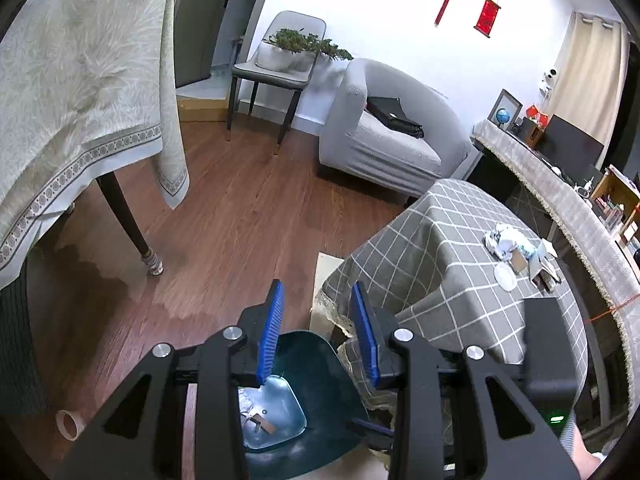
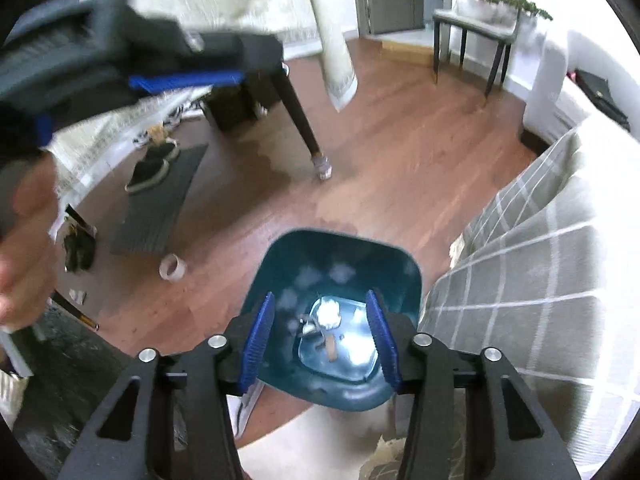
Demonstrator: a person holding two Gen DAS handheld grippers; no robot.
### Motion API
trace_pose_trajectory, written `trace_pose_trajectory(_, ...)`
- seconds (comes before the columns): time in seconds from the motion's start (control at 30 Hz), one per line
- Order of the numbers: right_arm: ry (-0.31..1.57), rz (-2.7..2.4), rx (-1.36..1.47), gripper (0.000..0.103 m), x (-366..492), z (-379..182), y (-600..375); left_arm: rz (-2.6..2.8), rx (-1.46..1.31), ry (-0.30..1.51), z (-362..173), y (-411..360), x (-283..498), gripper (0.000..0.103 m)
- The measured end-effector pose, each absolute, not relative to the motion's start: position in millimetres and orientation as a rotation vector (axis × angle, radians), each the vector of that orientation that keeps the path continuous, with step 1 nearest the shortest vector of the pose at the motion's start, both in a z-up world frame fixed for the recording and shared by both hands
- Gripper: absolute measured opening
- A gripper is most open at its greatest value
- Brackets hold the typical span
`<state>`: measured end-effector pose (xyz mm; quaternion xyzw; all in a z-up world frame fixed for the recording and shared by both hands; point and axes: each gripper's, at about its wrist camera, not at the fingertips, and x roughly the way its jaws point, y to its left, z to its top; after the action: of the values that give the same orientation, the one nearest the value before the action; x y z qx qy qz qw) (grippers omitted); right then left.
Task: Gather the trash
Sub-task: 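Move both tools back toward the table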
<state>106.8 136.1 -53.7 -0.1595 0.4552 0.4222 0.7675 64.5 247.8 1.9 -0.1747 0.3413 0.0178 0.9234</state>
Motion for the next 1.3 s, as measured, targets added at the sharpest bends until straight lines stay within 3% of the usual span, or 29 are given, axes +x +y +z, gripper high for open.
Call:
trace_pose_trajectory(0.53,0.822,0.832,-0.232,0.043,122.5,-2.0,61.5,0.026,-0.274,0.663,19.4,213.0,77.2,0.054)
trace_pose_trajectory(0.8,0.768,0.727,-0.227,0.066,126.1,13.4,10.8,-0.046,-0.191,0.651,22.8,166.4,87.3,0.064)
trace_pose_trajectory(1.3,0.764,0.580,-0.181,0.079,128.1,25.7,-74.0,-0.153,-0.188,0.632,27.6,101.9,101.5,0.079)
